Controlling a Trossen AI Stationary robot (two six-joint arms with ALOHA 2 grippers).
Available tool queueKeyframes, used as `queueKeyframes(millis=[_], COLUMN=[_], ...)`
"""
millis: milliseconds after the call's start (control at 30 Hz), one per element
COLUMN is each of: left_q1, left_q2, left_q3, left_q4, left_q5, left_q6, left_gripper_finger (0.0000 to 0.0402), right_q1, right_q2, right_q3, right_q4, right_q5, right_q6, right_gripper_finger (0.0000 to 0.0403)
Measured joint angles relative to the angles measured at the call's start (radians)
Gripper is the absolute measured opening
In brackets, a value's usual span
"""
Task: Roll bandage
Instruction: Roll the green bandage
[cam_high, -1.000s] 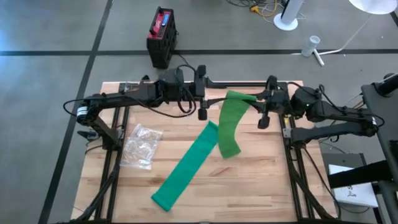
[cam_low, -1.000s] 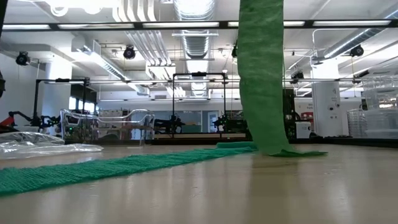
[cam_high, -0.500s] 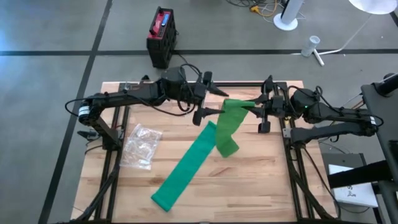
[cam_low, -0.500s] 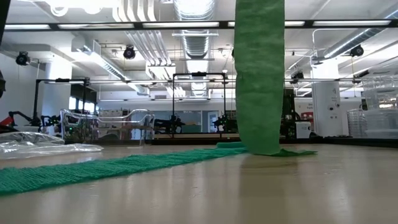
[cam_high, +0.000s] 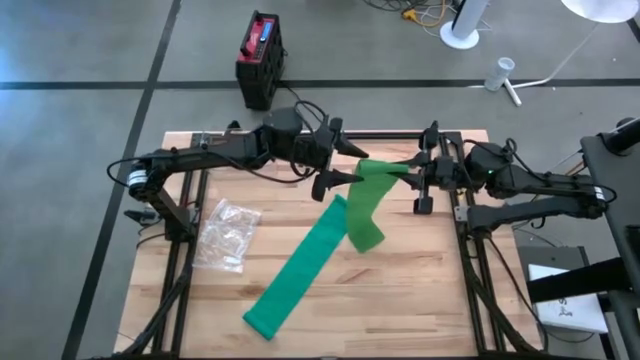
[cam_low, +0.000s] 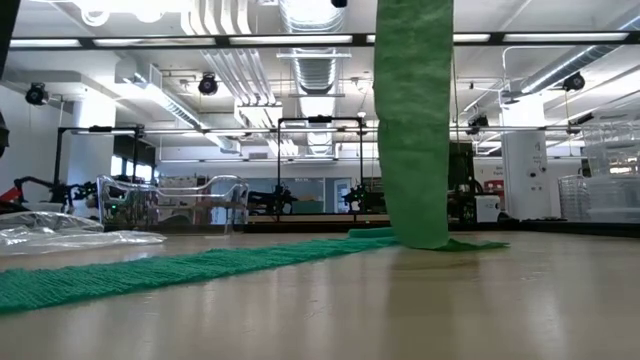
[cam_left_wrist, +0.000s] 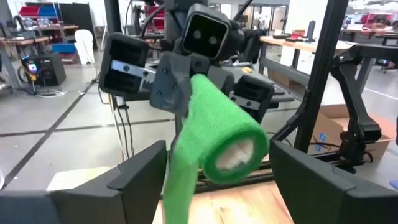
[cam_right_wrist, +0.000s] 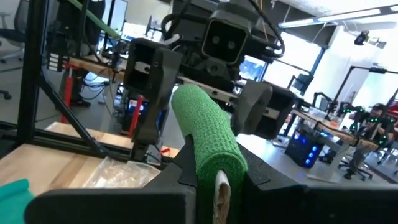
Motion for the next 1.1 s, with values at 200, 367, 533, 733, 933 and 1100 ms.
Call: queueKeyframes(millis=[200, 367, 533, 733, 933, 1100], left_q1=[0.001, 0.003, 0.005, 0.012, 0.024, 0.025], left_q2=[-0.001, -0.001, -0.001, -0.001, -0.002, -0.002], left_q3=[0.0, 0.0, 0.0, 0.0, 0.0, 0.0], left_q4=[0.009, 0.015, 0.025, 0.024, 0.019, 0.021], left_q5=[0.017, 0.017, 0.017, 0.02, 0.022, 0.014], left_q6=[-0.026, -0.026, -0.026, -0.025, -0.034, -0.017], left_gripper_finger=[0.0267, 0.0228, 0.017, 0.0066, 0.0023, 0.0035], right_q1=[0.0, 0.0, 0.0, -0.001, -0.001, 0.0], right_q2=[0.021, 0.033, 0.039, 0.037, 0.026, 0.019], right_q3=[0.0, 0.001, 0.001, 0.001, 0.002, 0.002], right_q4=[0.05, 0.057, 0.064, 0.055, 0.025, 0.019], right_q5=[0.0, 0.001, 0.003, -0.01, -0.014, 0.023], right_q6=[-0.003, -0.004, 0.009, 0.025, 0.043, 0.126], right_gripper_finger=[0.0034, 0.0034, 0.0034, 0.0034, 0.0041, 0.0053])
